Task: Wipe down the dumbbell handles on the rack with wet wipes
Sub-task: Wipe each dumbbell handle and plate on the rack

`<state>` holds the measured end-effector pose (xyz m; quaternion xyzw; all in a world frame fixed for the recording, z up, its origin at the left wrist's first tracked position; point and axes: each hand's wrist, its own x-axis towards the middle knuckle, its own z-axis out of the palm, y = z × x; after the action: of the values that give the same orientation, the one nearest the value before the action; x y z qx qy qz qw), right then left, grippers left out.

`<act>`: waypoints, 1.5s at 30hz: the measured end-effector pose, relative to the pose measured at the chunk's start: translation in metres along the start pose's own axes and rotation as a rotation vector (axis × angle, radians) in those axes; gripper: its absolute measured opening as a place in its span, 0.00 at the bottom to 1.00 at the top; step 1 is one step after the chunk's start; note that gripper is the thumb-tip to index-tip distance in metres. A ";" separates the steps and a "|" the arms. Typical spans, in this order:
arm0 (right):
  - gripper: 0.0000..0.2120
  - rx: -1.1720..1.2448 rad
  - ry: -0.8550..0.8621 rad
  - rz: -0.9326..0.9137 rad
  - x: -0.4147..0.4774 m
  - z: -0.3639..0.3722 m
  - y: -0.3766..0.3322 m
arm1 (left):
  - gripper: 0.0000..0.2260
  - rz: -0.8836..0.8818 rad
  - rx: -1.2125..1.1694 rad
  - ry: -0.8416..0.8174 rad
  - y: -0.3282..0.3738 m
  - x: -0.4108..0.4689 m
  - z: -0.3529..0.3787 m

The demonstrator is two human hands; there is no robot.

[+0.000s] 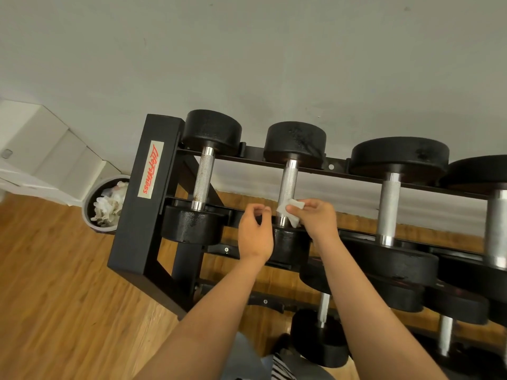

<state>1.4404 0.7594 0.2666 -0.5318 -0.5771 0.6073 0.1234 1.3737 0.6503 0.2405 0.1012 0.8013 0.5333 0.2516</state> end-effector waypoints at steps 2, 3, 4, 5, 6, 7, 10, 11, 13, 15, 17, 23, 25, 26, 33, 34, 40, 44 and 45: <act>0.13 0.021 -0.021 0.006 0.002 0.002 -0.006 | 0.08 0.006 0.006 0.002 0.001 0.000 -0.001; 0.15 0.026 -0.033 0.011 0.003 0.004 -0.011 | 0.08 0.009 0.005 0.000 0.001 -0.001 -0.001; 0.16 0.033 -0.034 0.016 0.004 0.005 -0.015 | 0.08 0.013 0.005 -0.002 0.002 -0.001 -0.001; 0.16 0.051 -0.028 0.023 0.005 0.005 -0.016 | 0.08 0.017 0.006 -0.002 0.002 -0.001 -0.001; 0.16 0.087 -0.010 0.036 0.005 0.005 -0.014 | 0.08 0.017 0.008 -0.002 0.002 -0.001 -0.001; 0.15 0.138 0.017 0.051 0.003 0.005 -0.011 | 0.08 0.017 0.008 -0.003 0.001 -0.001 -0.001; 0.13 0.268 0.084 0.096 0.000 0.009 -0.005 | 0.07 0.018 0.003 -0.002 0.000 -0.001 -0.001; 0.12 0.293 0.084 0.104 0.002 0.010 -0.011 | 0.07 0.018 0.002 -0.001 0.001 -0.001 -0.001; 0.13 0.312 0.061 0.096 0.009 0.011 -0.027 | 0.07 0.015 0.000 0.001 0.002 -0.002 -0.001; 0.14 0.300 0.056 0.089 0.013 0.011 -0.037 | 0.07 0.005 -0.005 -0.002 0.003 -0.002 -0.001; 0.12 0.305 0.100 0.084 0.012 0.012 -0.029 | 0.06 0.006 -0.009 -0.003 0.002 -0.001 -0.001; 0.15 0.286 0.001 0.066 0.012 0.018 -0.030 | 0.06 0.006 -0.011 -0.004 0.001 -0.003 -0.002; 0.13 0.340 0.022 0.087 0.014 0.020 -0.030 | 0.06 0.012 -0.016 -0.007 0.003 -0.002 -0.001; 0.11 0.387 0.054 0.099 0.012 0.021 -0.026 | 0.06 0.017 -0.016 -0.003 0.003 -0.001 -0.001; 0.09 0.467 0.146 0.056 0.022 0.023 -0.047 | 0.06 0.016 -0.021 -0.003 0.003 -0.002 -0.001; 0.09 0.461 0.167 0.048 0.025 0.024 -0.053 | 0.06 0.016 -0.021 0.000 0.004 -0.002 -0.001; 0.06 0.542 0.187 0.053 0.023 0.033 -0.038 | 0.07 0.037 -0.012 0.007 0.001 0.000 0.000; 0.11 0.507 0.141 0.115 0.031 0.031 -0.055 | 0.07 0.023 -0.004 0.000 0.001 0.000 0.000; 0.11 0.523 0.160 0.117 0.032 0.031 -0.053 | 0.06 0.020 -0.001 -0.004 0.001 0.000 0.000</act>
<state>1.3782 0.7824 0.2878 -0.5606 -0.3575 0.6979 0.2661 1.3731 0.6507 0.2417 0.1101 0.7996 0.5359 0.2477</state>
